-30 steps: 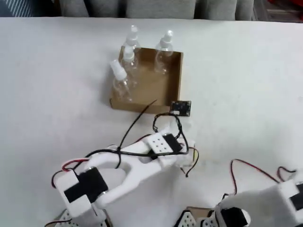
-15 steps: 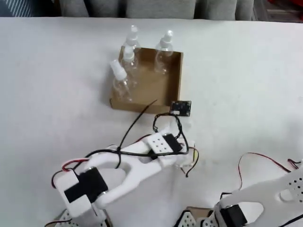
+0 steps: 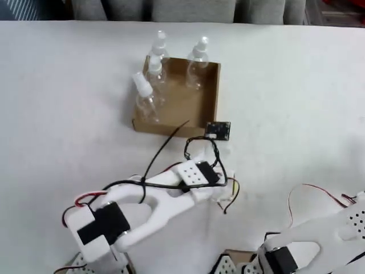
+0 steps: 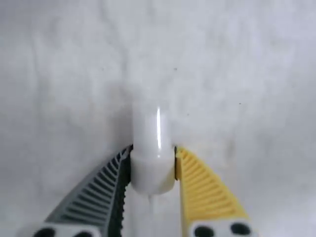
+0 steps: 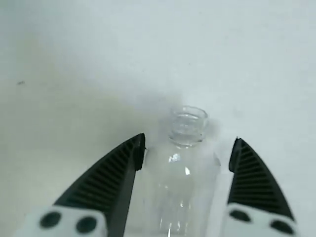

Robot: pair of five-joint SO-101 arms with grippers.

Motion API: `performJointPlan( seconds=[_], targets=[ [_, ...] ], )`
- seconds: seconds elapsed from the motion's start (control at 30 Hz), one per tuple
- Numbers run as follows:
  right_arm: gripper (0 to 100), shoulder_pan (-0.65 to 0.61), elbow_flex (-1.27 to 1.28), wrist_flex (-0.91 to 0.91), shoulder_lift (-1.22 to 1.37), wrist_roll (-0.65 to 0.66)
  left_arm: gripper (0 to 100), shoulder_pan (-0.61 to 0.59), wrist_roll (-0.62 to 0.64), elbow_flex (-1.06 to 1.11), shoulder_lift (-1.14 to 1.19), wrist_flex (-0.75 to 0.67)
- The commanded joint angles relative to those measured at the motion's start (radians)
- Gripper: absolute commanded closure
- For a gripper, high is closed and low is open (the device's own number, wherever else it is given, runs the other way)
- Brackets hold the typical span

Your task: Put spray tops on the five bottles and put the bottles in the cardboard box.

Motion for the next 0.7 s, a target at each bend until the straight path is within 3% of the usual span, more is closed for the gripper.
performJointPlan(
  seconds=[0.0,0.1,0.4,0.67],
  targets=[
    [72.1,-0.013,-0.048,0.028,-0.051,0.018,98,0.012,-0.012,-0.008,-0.062,0.008],
    [68.0,-0.005,-0.014,0.028,-0.085,0.018,98,0.012,-0.012,-0.008,-0.062,0.008],
    [72.9,-0.004,0.293,0.025,-0.237,0.103,98,0.012,-0.014,-0.008,-0.062,0.008],
    [75.2,-0.01,0.301,0.021,-0.222,0.132,98,0.01,-0.014,-0.006,-0.062,0.008]
  ],
)
